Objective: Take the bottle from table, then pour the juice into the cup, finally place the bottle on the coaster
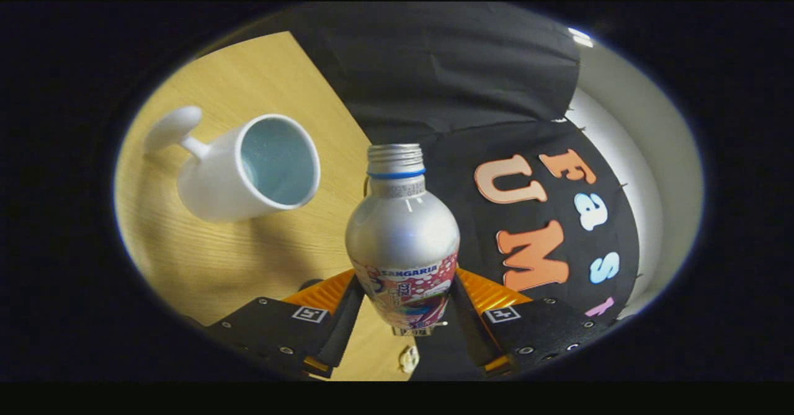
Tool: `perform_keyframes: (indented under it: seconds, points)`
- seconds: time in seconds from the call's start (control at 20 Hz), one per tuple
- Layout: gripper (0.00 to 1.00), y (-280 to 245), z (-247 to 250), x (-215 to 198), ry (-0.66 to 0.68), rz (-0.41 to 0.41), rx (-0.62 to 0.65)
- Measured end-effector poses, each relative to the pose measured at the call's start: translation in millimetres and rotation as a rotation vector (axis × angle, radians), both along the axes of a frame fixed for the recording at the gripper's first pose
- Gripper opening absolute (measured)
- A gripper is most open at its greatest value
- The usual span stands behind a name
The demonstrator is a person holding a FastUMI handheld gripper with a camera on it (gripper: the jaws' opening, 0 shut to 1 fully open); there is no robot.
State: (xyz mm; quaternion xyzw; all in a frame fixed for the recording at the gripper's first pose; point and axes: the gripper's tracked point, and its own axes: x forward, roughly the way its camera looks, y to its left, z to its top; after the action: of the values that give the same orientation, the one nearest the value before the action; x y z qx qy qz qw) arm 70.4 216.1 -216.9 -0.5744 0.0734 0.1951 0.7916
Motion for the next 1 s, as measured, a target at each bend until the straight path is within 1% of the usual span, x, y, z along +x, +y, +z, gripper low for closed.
perform_keyframes:
  seconds: [0.15,0.45,0.8,1.0]
  points:
    - [0.77,-9.3,-1.7,1.6,0.072,-0.073,0.150]
    - [0.77,-27.0,-20.9,10.2,0.213,-0.200,0.404]
    - [0.77,-39.7,-30.4,23.3,0.284,-0.306,0.698]
    - [0.77,-48.4,-38.2,31.8,0.337,-0.374,0.820]
